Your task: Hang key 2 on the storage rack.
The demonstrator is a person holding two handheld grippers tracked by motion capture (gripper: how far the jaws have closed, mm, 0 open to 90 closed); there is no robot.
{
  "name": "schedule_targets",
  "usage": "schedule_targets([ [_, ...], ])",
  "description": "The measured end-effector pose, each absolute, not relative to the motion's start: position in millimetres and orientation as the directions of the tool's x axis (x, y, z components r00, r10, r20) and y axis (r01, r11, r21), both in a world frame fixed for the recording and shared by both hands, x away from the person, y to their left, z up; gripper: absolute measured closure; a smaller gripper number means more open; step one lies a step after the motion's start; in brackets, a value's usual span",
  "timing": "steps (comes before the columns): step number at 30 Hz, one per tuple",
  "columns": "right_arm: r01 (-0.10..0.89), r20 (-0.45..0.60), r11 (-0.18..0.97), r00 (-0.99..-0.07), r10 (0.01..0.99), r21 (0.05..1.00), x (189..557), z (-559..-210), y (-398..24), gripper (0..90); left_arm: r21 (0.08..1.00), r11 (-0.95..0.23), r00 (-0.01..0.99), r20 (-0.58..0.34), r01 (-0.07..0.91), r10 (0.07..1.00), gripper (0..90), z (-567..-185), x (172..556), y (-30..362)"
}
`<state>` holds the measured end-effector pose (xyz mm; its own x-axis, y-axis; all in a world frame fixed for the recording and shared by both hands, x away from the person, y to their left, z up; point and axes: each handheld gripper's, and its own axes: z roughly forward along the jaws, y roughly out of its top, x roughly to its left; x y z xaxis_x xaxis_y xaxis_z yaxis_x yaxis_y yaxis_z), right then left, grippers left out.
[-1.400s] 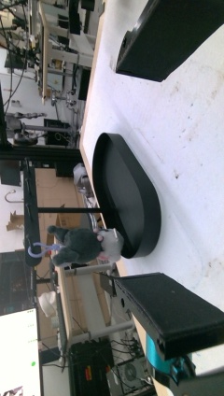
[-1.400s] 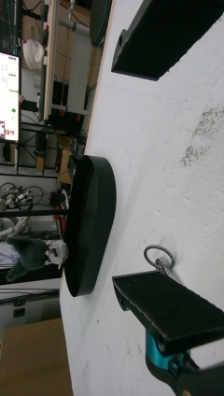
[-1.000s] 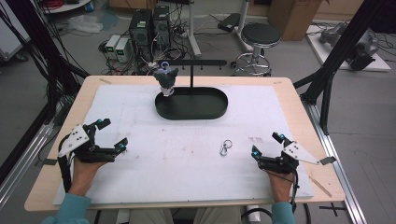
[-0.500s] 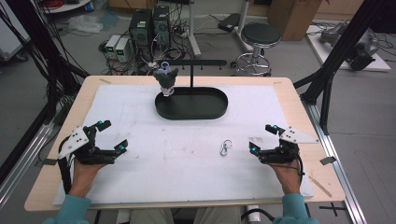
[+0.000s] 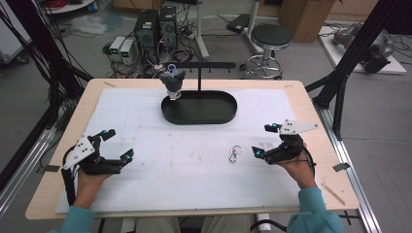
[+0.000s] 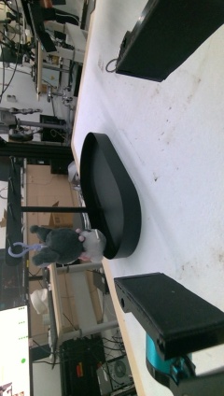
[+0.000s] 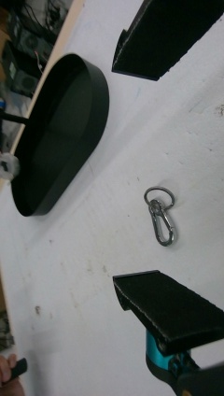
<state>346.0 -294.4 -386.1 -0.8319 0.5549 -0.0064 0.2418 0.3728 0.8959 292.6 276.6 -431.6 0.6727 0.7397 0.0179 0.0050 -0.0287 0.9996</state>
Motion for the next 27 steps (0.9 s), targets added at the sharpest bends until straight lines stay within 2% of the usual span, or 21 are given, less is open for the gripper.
schedule_targets([
  [16,0.281,0.028,0.560,-0.908,0.417,0.779,381,-374,-268,0.8,0.999,-0.037,0.667,0.030,-0.004,0.744,1.7,-437,291,277],
  [27,0.277,0.023,0.648,-0.928,0.371,0.709,398,-374,-251,1.3,0.999,-0.047,0.654,0.036,0.000,0.756,1.7,-441,289,279],
])
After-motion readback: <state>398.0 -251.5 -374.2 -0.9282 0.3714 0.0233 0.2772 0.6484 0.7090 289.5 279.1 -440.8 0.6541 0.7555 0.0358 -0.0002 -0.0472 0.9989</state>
